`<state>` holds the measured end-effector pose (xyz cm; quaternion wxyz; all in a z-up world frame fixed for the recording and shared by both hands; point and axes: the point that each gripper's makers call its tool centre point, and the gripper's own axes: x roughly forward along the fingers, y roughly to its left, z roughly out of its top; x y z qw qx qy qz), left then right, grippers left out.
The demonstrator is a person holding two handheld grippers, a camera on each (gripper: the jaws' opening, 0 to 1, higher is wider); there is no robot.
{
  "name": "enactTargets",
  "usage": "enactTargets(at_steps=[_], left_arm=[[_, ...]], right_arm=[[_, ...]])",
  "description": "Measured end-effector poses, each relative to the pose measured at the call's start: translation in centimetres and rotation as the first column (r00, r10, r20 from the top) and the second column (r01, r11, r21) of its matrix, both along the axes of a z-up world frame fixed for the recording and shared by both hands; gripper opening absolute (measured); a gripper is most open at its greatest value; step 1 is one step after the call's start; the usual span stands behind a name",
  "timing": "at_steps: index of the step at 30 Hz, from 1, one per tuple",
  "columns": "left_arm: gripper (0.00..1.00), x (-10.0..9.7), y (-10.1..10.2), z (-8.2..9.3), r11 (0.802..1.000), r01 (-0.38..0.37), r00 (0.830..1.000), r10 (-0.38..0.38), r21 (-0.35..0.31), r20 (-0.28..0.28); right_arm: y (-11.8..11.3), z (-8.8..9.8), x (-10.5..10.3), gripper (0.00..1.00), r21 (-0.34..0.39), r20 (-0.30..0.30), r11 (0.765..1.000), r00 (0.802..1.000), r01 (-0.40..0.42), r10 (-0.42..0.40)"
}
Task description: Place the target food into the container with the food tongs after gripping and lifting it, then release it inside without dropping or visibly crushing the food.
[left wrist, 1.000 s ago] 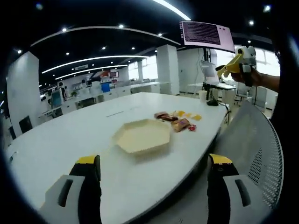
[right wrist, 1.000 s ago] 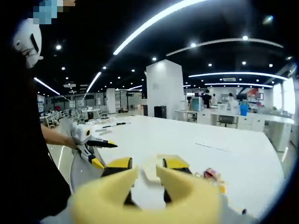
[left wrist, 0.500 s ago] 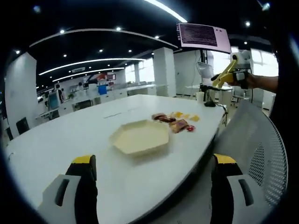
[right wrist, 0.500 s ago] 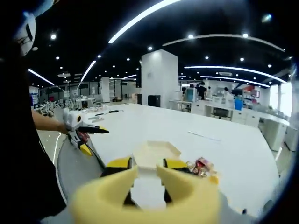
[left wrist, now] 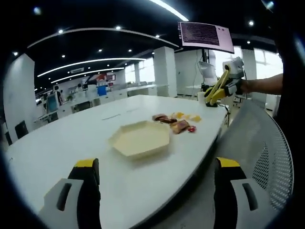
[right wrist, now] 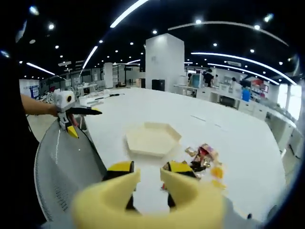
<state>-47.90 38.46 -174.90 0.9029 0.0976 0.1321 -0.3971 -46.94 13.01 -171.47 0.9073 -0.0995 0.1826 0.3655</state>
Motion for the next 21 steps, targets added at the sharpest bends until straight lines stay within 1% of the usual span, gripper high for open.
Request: enactTargets(at_steps=[2, 4, 5, 6, 8, 10, 12, 14, 15, 17, 21], left_arm=[[0.98, 0.0, 0.0, 0.1, 1.000, 0.000, 1.000, 0.000, -0.002, 0.008], [0.98, 0.0, 0.0, 0.0, 1.000, 0.003, 1.000, -0.003, -0.001, 0.004], [0.98, 0.0, 0.0, 0.0, 1.000, 0.004, 1.000, -0.004, -0.001, 0.001], [0.98, 0.0, 0.0, 0.0, 1.000, 0.005, 1.000, -0.005, -0.001, 0.000], [0.97, 0.0, -0.1, 0.0, 1.000, 0.006, 1.000, -0.006, -0.002, -0.001], [0.96, -0.1, -0.1, -0.1, 1.000, 0.005, 1.000, -0.005, 0.001, -0.007], [0.97, 0.0, 0.0, -0.2, 1.000, 0.000, 1.000, 0.000, 0.004, -0.009], [0.98, 0.2, 0.1, 0.1, 1.000, -0.011, 1.000, 0.011, 0.002, 0.008], [0.98, 0.2, 0.1, 0.1, 1.000, -0.010, 1.000, 0.010, 0.001, 0.011], [0.97, 0.2, 0.2, -0.1, 1.000, -0.012, 1.000, 0.012, 0.007, 0.006], [0.97, 0.2, 0.2, -0.1, 1.000, -0.013, 1.000, 0.013, 0.010, 0.004]], right_arm=[[0.1, -1.2, 0.5, 0.27, -0.030, -0.010, 1.000, 1.000, -0.006, 0.006], [0.4, -2.3, 0.9, 0.27, -0.044, -0.032, 0.999, 0.999, -0.029, 0.027], [0.3, -2.7, 1.2, 0.27, -0.054, -0.032, 0.998, 0.999, -0.033, 0.031], [0.2, -3.6, 1.6, 0.27, -0.075, -0.043, 0.996, 0.998, -0.045, 0.042], [0.4, -4.3, 2.2, 0.27, -0.097, -0.048, 0.993, 0.997, -0.062, 0.057], [0.4, -5.2, 2.7, 0.27, -0.134, -0.055, 0.987, 0.995, -0.090, 0.083], [0.2, -6.1, 3.3, 0.27, -0.159, -0.070, 0.982, 0.994, -0.098, 0.088], [0.0, -7.3, 4.0, 0.27, -0.173, -0.088, 0.980, 0.992, -0.102, 0.087], [-0.1, -7.6, 4.1, 0.27, -0.177, -0.093, 0.979, 0.992, -0.103, 0.087], [-0.4, -8.6, 4.6, 0.27, -0.197, -0.108, 0.975, 0.991, -0.100, 0.079], [-0.7, -9.7, 5.0, 0.27, -0.204, -0.128, 0.974, 0.989, -0.094, 0.068]])
